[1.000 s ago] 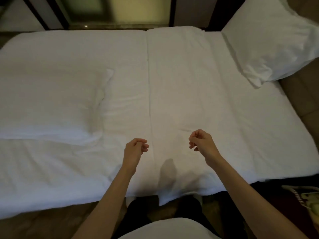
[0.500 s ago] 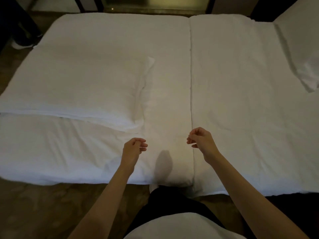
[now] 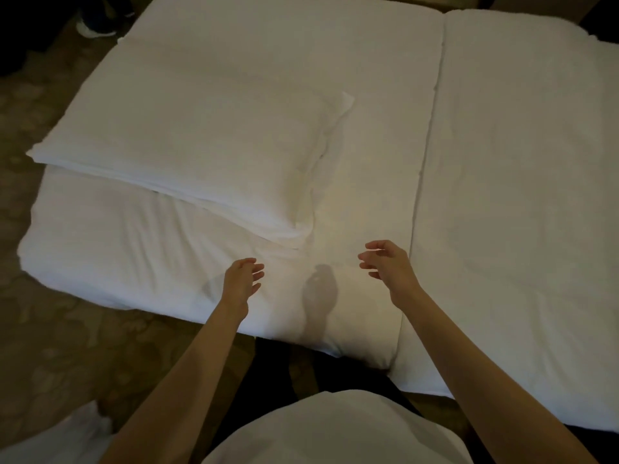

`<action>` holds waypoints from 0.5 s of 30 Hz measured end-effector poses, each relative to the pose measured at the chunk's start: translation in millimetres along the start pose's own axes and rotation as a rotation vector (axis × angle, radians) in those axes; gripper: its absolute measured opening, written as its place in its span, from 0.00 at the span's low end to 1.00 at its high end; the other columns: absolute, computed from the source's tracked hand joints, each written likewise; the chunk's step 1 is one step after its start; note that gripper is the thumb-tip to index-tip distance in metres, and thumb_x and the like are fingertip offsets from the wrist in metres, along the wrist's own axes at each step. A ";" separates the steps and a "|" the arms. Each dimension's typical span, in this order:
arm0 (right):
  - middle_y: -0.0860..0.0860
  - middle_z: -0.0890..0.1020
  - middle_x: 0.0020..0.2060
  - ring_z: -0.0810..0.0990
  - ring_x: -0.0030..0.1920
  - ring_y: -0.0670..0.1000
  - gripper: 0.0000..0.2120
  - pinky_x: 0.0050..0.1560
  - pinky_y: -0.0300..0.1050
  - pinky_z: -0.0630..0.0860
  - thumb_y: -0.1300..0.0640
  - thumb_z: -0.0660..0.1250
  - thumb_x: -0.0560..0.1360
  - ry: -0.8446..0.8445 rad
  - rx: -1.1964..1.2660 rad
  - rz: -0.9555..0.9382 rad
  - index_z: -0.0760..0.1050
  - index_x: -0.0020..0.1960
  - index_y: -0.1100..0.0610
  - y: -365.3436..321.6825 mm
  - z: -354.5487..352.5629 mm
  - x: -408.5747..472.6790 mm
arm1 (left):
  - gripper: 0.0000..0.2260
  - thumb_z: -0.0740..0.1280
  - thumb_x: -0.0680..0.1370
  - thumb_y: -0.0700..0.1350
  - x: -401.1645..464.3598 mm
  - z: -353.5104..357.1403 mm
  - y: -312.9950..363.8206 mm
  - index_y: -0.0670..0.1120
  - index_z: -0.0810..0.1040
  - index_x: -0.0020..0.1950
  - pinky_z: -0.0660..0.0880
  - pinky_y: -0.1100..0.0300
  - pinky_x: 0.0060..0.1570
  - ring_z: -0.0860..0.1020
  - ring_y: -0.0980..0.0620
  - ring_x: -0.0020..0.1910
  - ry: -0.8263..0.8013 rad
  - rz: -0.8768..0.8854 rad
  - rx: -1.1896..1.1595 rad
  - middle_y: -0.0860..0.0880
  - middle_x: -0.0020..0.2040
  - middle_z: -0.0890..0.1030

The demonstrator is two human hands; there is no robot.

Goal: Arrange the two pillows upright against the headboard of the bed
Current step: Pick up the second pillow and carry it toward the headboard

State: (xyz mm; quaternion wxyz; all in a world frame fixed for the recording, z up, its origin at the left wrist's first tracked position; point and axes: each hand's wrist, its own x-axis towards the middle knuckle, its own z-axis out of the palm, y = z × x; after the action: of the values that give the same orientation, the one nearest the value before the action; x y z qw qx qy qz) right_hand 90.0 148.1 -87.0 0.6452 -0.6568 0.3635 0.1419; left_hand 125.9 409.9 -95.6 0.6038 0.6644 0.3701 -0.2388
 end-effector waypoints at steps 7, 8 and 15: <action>0.52 0.80 0.43 0.79 0.45 0.53 0.13 0.44 0.44 0.74 0.62 0.68 0.72 -0.008 -0.054 0.065 0.75 0.57 0.57 -16.8 76.3 35.9 | 0.20 0.57 0.82 0.47 81.8 -60.5 42.7 0.41 0.65 0.73 0.69 0.48 0.62 0.71 0.39 0.68 -0.047 -0.037 -0.176 0.39 0.70 0.71; 0.51 0.80 0.42 0.79 0.45 0.52 0.14 0.44 0.45 0.73 0.62 0.67 0.72 0.002 -0.059 0.074 0.74 0.57 0.57 -20.0 89.1 41.5 | 0.21 0.57 0.82 0.49 95.9 -70.6 50.2 0.42 0.65 0.73 0.69 0.48 0.63 0.71 0.39 0.69 -0.061 -0.050 -0.201 0.40 0.71 0.70; 0.51 0.78 0.41 0.76 0.45 0.52 0.19 0.44 0.45 0.71 0.63 0.68 0.71 0.082 0.014 0.218 0.70 0.61 0.57 -44.3 193.5 77.5 | 0.30 0.61 0.80 0.56 187.7 -137.4 112.8 0.46 0.57 0.77 0.69 0.47 0.61 0.68 0.40 0.71 -0.157 -0.203 -0.342 0.42 0.75 0.65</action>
State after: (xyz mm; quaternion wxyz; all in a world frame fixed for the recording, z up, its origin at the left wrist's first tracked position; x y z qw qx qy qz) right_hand 227.9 304.9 -129.4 0.6154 -0.6140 0.4597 0.1816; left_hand 310.9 583.0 -146.9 0.7075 0.4910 0.4221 -0.2832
